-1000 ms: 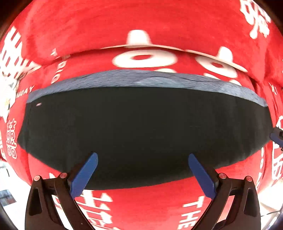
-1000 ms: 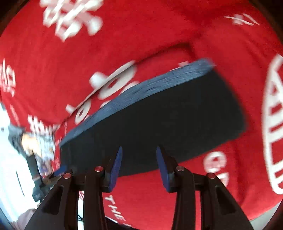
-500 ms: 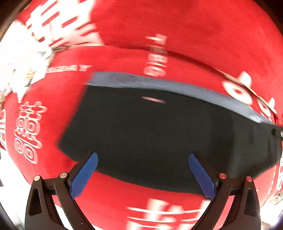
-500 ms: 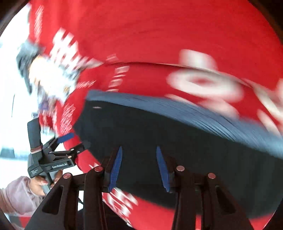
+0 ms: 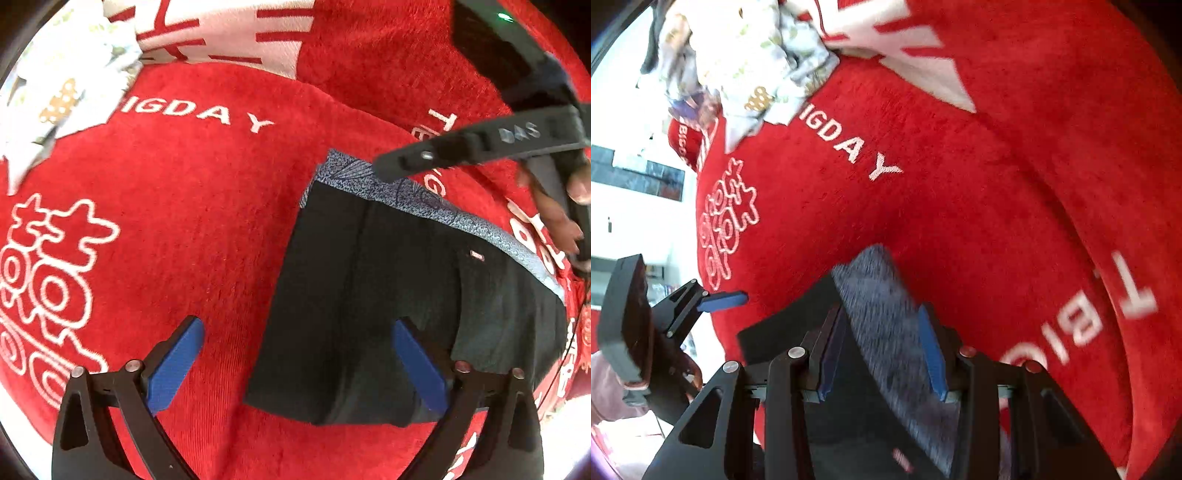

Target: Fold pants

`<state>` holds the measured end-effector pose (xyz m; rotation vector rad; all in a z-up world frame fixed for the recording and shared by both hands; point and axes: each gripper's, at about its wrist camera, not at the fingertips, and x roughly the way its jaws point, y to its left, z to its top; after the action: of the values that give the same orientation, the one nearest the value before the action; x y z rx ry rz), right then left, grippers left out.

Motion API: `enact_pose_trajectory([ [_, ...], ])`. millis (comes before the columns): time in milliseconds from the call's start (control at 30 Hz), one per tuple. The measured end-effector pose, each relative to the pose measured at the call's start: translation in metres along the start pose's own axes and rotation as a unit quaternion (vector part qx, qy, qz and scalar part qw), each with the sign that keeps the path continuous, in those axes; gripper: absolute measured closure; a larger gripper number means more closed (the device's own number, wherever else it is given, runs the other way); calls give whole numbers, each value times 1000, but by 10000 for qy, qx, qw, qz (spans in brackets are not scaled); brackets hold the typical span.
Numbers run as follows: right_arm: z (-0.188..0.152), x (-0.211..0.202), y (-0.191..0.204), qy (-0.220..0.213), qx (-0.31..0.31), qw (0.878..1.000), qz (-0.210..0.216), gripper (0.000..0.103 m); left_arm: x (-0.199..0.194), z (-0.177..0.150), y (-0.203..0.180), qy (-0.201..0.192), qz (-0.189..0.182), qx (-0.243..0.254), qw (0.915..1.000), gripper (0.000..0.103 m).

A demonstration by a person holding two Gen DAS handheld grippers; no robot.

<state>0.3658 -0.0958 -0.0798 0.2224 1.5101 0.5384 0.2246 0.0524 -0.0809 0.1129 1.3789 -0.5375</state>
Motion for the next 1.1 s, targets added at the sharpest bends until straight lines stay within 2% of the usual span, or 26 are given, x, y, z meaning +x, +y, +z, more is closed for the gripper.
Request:
enact_pose_trajectory([
  [67, 12, 13, -4, 201, 66, 9997, 79, 58, 9, 1, 6, 111, -291, -84, 9995, 21],
  [100, 14, 18, -6, 319, 125, 9993, 137, 58, 12, 1, 8, 156, -517, -147, 9984, 33],
  [133, 14, 19, -7, 386, 140, 9990, 154, 65, 13, 1, 7, 182, -678, -164, 9974, 46],
  [200, 12, 13, -1, 362, 9, 9993, 92, 96, 8, 0, 1, 130, -681, -80, 9976, 51],
  [267, 10, 0, 10, 234, -131, 9993, 273, 96, 1, -3, -3, 72, -599, 20, 9982, 53],
  [333, 8, -10, 24, 237, -316, 9983, 417, 96, -3, -7, -2, 71, -562, 20, 9984, 53],
  [400, 9, -5, 32, 331, -423, 9978, 382, 96, 0, -8, 3, 104, -425, 0, 9990, 53],
  [433, 11, 0, 29, 356, -386, 9982, 295, 96, 3, -7, 4, 109, -304, -47, 9995, 49],
  [467, 13, 11, 23, 380, -258, 9988, 146, 96, 5, -6, 4, 105, -189, -110, 9997, 43],
  [500, 15, 19, 16, 408, -143, 9991, -33, 96, 5, -4, 5, 67, -49, -172, 9998, 31],
  [533, 15, 30, 8, 451, -19, 9986, -287, 94, 0, -2, 5, -47, 112, -259, 9996, 28],
  [567, 14, 36, 0, 372, 211, 9986, -315, 93, -2, 0, 6, -92, 177, -306, 9993, 27],
  [633, 10, 22, -8, -55, 690, 9973, -257, 79, -11, 5, 4, -116, 203, -388, 9990, 27],
  [700, -2, 3, -11, -277, 929, 9952, -165, 78, -22, 9, -2, -187, 115, -364, 9991, 27],
  [800, -41, -37, -17, -643, 1283, 9894, -214, 78, -29, 24, -26, -270, -21, -78, 9996, 27],
  [933, -115, -75, -33, -843, 1985, 9764, -124, 78, 3, 49, -72, -161, 6, 186, 9997, 27],
  [1033, -160, -71, -48, -814, 2457, 9642, -573, 78, 35, 63, -91, -115, 410, 267, 9987, 27],
  [1067, -170, -63, -56, -804, 2652, 9579, -752, 78, 41, 66, -95, -167, 551, 270, 9980, 23],
  [1100, -177, -61, -67, -920, 2797, 9527, -750, 86, 45, 69, -98, -251, 697, 263, 9969, 17],
])
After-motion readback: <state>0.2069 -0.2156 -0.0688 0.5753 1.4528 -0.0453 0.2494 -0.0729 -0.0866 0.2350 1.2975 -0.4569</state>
